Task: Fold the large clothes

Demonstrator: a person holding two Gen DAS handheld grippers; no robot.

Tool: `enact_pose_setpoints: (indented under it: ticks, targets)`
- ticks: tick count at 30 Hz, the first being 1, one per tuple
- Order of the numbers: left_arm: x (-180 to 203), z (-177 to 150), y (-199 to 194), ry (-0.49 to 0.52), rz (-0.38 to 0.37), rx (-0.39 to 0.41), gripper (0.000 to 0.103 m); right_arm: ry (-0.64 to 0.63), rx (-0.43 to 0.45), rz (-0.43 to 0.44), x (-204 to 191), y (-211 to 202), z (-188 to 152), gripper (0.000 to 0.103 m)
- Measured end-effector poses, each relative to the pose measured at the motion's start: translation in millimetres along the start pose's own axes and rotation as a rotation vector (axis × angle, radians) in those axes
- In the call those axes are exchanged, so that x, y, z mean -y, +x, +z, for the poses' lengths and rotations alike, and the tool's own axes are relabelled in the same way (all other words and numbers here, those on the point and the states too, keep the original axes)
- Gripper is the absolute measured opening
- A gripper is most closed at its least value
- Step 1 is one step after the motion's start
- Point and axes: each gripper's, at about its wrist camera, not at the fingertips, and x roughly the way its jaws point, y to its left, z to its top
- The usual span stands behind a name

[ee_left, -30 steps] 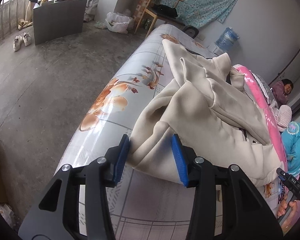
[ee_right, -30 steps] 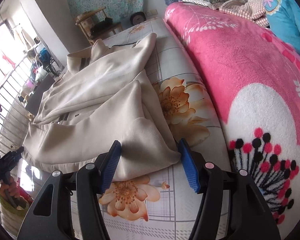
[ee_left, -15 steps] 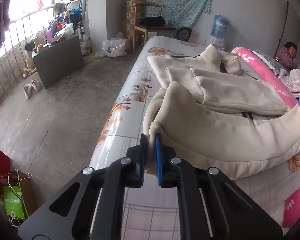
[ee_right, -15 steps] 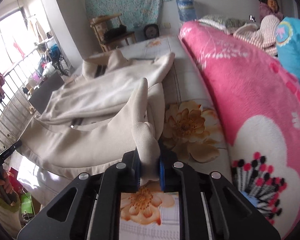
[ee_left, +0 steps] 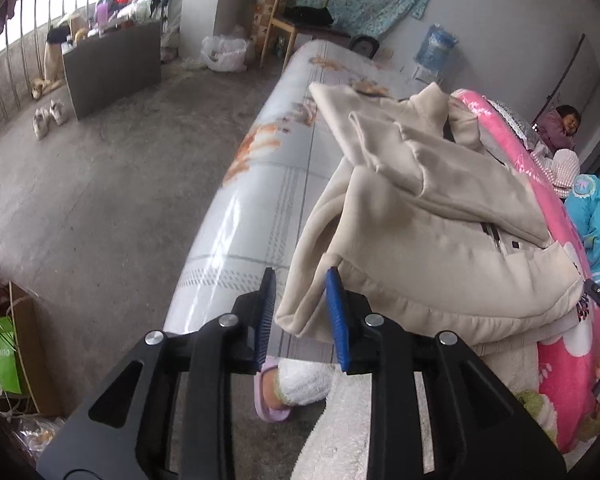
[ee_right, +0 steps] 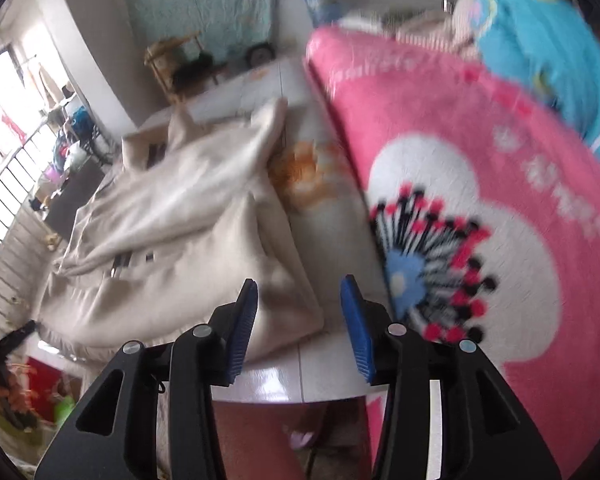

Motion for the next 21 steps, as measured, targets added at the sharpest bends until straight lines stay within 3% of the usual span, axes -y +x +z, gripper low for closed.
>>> enact_pose_setpoints:
  ticks: [2, 4, 6, 8, 10, 14, 16, 18, 21]
  targets:
    - [16, 5, -6, 0.040, -0.038, 0.040, 0.025, -0.059, 0.052, 0.020, -22, -9, 4, 0.055]
    - [40, 12, 1, 0.080, -0.143, 0.036, 0.032, -0.099, 0.043, 0.110, -47, -5, 6, 0.058]
    - [71, 13, 18, 0.123, -0.207, -0.013, 0.043, -0.154, -0.023, 0.216, -79, 13, 3, 0.059]
    - [102, 9, 38, 0.186, -0.229, -0.073, 0.046, -0.211, -0.093, 0.283, -113, 35, -4, 0.059]
    - [130, -2, 58, 0.255, -0.197, -0.110, 0.046, -0.243, -0.149, 0.301, -138, 56, -11, 0.059]
    - [165, -18, 70, 0.390, -0.005, -0.007, 0.042, -0.299, -0.229, 0.272, -171, 89, -27, 0.058]
    - [167, -21, 71, 0.381, 0.001, 0.010, 0.032, -0.326, -0.214, 0.242, -179, 90, -35, 0.042]
    - [169, -21, 71, 0.408, 0.029, 0.031, 0.008, -0.343, -0.218, 0.243, -183, 90, -36, 0.008]
    - [169, -17, 70, 0.418, 0.022, 0.033, 0.001, -0.334, -0.204, 0.244, -185, 85, -32, 0.006]
